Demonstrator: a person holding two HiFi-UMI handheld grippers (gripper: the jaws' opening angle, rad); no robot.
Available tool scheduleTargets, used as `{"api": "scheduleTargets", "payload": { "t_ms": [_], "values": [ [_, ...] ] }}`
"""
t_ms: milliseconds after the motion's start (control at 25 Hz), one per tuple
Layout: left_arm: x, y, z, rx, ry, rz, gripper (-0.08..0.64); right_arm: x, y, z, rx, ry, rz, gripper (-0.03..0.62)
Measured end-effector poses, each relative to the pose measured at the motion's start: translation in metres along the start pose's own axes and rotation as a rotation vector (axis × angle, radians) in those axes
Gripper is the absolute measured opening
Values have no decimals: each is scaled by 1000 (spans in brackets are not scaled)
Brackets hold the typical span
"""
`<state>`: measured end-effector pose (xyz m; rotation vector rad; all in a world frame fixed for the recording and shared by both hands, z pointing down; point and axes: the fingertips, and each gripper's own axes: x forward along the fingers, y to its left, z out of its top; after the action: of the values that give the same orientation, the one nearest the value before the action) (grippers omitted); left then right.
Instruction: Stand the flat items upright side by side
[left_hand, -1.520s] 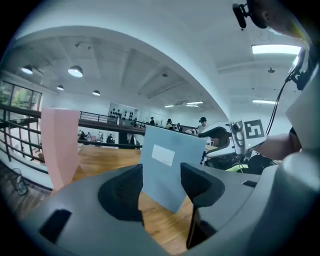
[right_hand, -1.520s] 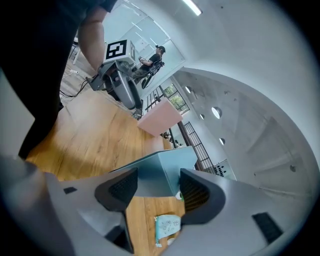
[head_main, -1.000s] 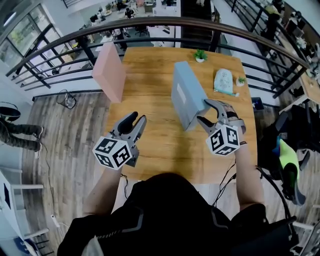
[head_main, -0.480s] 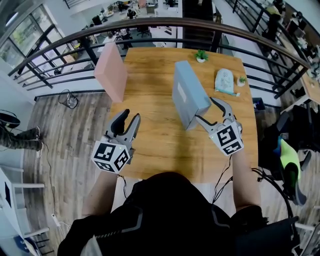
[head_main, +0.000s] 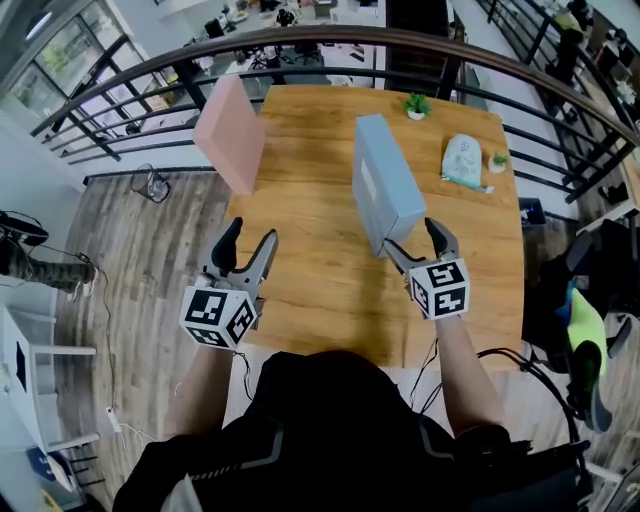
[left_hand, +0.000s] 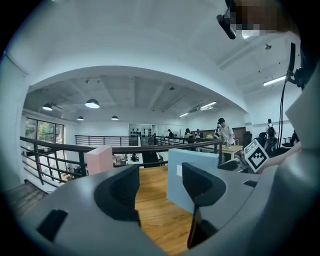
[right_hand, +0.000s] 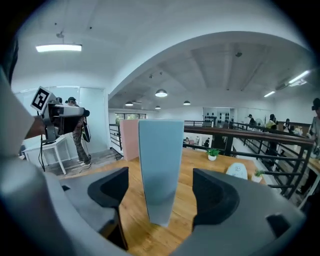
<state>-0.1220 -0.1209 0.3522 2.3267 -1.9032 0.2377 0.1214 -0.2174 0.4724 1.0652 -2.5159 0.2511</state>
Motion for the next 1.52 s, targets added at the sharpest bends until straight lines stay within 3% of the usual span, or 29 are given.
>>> {"api": "scheduleTargets", "payload": {
  "t_ms": [160, 320, 440, 680, 1520],
  "values": [
    [-7, 4, -3, 0, 16, 46, 282, 15, 1, -7, 6, 4, 11, 388],
    [-13, 14, -5, -14, 10, 39, 282, 30, 1, -17, 15, 35, -7, 386],
    [-17, 33, -5, -11, 9, 25, 282, 36, -3, -23, 29, 46, -60, 304],
    [-29, 78, -6, 9, 6, 10, 282, 44, 2, -21, 79, 34, -113, 293],
    [-67, 178, -36, -44, 23, 46, 282, 108, 95, 8, 115, 57, -131, 288]
  ]
}}
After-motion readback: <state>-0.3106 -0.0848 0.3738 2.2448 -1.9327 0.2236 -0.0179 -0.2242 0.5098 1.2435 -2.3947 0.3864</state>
